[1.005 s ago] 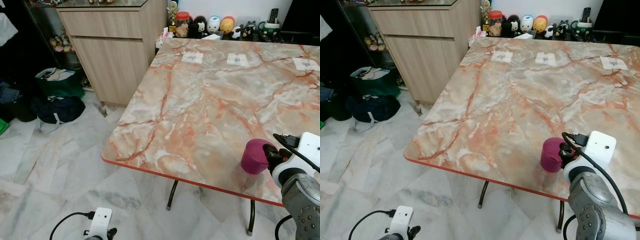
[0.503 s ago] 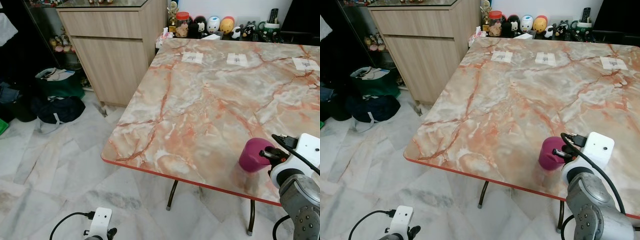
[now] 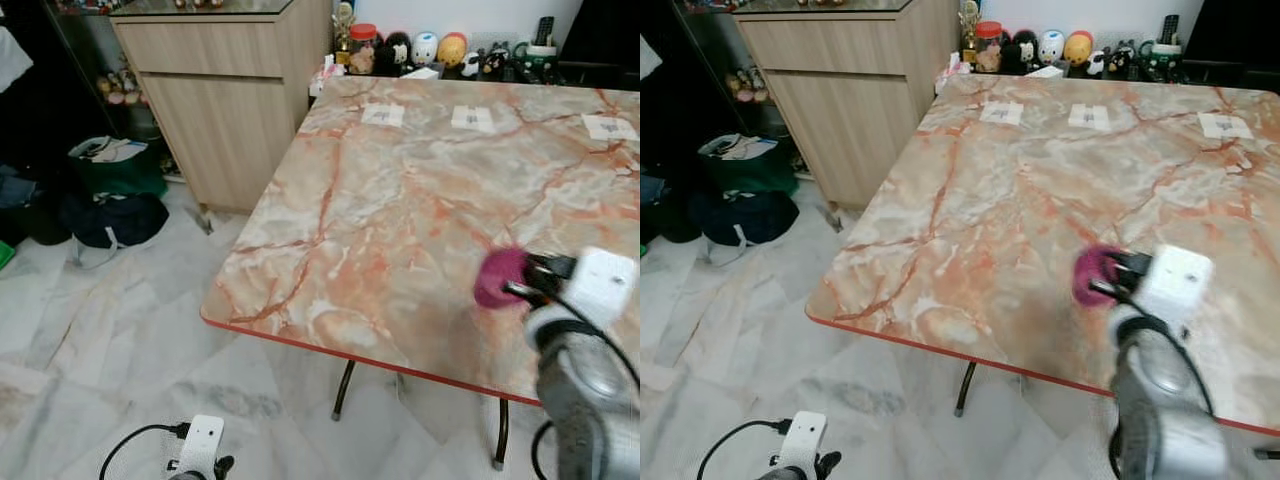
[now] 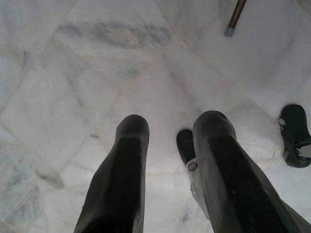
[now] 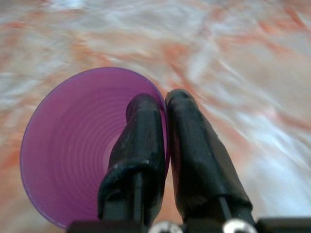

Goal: Setting the table

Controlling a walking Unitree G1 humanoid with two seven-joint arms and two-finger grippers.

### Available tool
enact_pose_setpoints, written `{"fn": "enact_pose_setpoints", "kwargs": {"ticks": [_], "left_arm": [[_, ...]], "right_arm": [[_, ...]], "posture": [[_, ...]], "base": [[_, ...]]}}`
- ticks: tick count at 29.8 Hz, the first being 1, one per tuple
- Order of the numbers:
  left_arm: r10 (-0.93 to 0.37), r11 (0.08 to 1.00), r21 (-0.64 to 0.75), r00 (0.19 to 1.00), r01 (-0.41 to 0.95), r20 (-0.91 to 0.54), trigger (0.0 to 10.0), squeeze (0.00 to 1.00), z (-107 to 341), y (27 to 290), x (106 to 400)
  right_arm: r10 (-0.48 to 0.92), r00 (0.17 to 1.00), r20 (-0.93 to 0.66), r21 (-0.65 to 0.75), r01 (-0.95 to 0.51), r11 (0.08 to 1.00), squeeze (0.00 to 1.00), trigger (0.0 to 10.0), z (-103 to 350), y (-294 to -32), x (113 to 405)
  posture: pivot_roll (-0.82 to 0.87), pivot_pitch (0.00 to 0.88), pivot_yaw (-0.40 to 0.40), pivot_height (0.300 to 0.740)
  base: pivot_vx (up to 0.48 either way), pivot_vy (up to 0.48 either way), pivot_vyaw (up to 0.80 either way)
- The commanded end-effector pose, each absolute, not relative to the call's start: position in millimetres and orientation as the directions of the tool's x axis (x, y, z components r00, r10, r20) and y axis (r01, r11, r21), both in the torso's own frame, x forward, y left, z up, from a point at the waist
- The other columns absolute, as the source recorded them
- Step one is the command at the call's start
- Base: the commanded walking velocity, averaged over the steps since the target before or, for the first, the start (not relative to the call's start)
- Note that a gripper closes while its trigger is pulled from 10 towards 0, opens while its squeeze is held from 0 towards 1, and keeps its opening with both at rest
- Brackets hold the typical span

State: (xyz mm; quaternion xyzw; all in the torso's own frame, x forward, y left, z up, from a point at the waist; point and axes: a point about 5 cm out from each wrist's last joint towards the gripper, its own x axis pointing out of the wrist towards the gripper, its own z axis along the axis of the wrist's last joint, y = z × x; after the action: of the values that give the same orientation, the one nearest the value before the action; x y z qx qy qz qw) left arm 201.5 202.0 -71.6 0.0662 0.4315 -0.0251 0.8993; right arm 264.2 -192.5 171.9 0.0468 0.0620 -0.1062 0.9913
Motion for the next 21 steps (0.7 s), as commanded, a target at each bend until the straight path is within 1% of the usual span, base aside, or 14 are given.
{"fn": "enact_pose_setpoints", "kwargs": {"ticks": [1, 3, 5, 6, 7, 13, 15, 21], "left_arm": [[0.031, 0.986, 0.122, 0.601, 0.111, -0.799, 10.0, 0.00, -74, 207, 196], [0.036, 0.985, 0.130, 0.600, 0.115, -0.799, 10.0, 0.00, -74, 207, 196], [0.038, 0.984, 0.134, 0.602, 0.115, -0.797, 10.0, 0.00, -74, 206, 197], [0.041, 0.986, 0.131, 0.611, 0.104, -0.791, 10.0, 0.00, -74, 206, 198], [0.042, 0.987, 0.129, 0.614, 0.099, -0.788, 10.0, 0.00, -73, 205, 198], [0.051, 0.988, 0.130, 0.604, 0.088, -0.795, 10.0, 0.00, -75, 206, 196], [0.060, 0.987, 0.139, 0.601, 0.086, -0.797, 10.0, 0.00, -75, 211, 194], [0.090, 0.988, 0.149, 0.593, 0.051, -0.800, 10.0, 0.00, -76, 220, 187]], "right_arm": [[-0.128, 0.991, -0.046, 0.111, 0.133, 0.985, 0.00, 10.0, 182, -171, 275], [-0.093, 0.996, -0.009, 0.152, 0.093, 0.984, 0.00, 10.0, 184, -161, 280], [-0.064, 0.998, 0.005, 0.134, 0.063, 0.989, 0.00, 10.0, 181, -152, 285], [-0.017, 1.000, 0.025, 0.118, 0.014, 0.993, 0.00, 10.0, 181, -144, 290], [-0.002, 0.999, 0.035, 0.110, -0.002, 0.994, 0.00, 10.0, 181, -142, 291], [0.017, 0.997, 0.080, 0.097, -0.025, 0.995, 0.00, 10.0, 182, -140, 299], [0.052, 0.986, 0.160, 0.062, -0.063, 0.996, 0.00, 10.0, 192, -139, 302], [0.084, 0.975, 0.207, 0.039, -0.094, 0.995, 0.00, 10.0, 194, -141, 304]], "posture": [[-0.19, 0.076, 0.073, 0.740], [-0.19, 0.073, 0.074, 0.740], [-0.18, 0.069, 0.071, 0.740], [-0.17, 0.063, 0.064, 0.740], [-0.17, 0.061, 0.063, 0.740], [-0.17, 0.030, 0.054, 0.740], [-0.18, 0.000, 0.055, 0.740], [-0.16, 0.000, 0.039, 0.740]], "base": [[0.000, 0.000, 0.00], [0.000, 0.000, 0.00], [0.000, 0.000, 0.00], [0.000, 0.000, 0.00], [0.000, 0.000, 0.00], [0.000, 0.000, 0.00], [0.000, 0.000, 0.00], [0.000, 0.000, 0.00]]}}
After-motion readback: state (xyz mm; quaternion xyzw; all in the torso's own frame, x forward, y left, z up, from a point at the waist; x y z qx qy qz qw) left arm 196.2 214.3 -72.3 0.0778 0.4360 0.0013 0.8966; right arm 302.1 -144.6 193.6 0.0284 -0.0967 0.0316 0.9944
